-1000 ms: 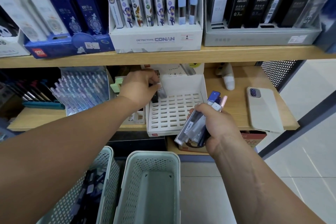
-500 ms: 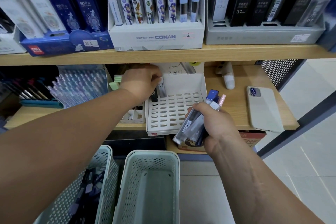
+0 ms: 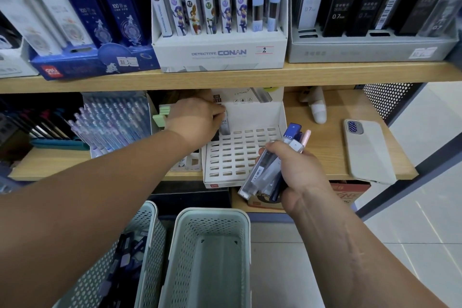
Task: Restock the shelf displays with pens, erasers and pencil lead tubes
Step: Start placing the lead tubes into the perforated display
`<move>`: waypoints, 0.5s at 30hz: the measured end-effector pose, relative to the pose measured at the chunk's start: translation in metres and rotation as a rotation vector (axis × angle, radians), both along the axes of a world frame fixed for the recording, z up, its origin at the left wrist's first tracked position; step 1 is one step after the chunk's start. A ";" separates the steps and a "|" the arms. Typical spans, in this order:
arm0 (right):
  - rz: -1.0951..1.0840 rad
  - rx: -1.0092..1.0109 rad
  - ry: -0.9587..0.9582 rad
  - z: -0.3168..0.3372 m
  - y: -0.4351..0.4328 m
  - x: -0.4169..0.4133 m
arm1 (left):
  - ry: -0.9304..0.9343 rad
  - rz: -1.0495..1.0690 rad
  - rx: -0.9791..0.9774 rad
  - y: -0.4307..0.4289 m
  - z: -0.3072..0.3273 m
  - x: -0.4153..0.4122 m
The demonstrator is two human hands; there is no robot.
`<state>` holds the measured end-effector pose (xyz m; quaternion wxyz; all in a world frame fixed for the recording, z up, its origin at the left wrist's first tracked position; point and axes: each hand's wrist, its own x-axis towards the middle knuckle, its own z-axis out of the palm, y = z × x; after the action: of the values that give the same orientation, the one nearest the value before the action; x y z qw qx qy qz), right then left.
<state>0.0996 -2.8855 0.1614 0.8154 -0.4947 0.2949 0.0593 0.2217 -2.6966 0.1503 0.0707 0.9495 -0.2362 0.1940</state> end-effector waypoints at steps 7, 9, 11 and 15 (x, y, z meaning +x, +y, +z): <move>-0.040 0.029 -0.027 -0.001 0.002 0.002 | -0.037 0.013 0.038 0.000 -0.006 -0.016; -0.036 0.057 -0.033 -0.001 0.003 0.002 | 0.001 0.000 -0.142 -0.005 -0.004 -0.033; -0.028 0.083 -0.045 0.001 0.006 0.002 | 0.283 0.002 -0.420 -0.013 -0.002 -0.060; -0.065 0.095 -0.070 0.002 0.011 0.002 | 0.872 0.143 -0.958 -0.029 -0.001 -0.120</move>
<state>0.1019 -2.8741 0.1639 0.8493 -0.4471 0.2790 0.0293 0.1018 -2.7255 0.1489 0.5626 0.8178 -0.0096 -0.1210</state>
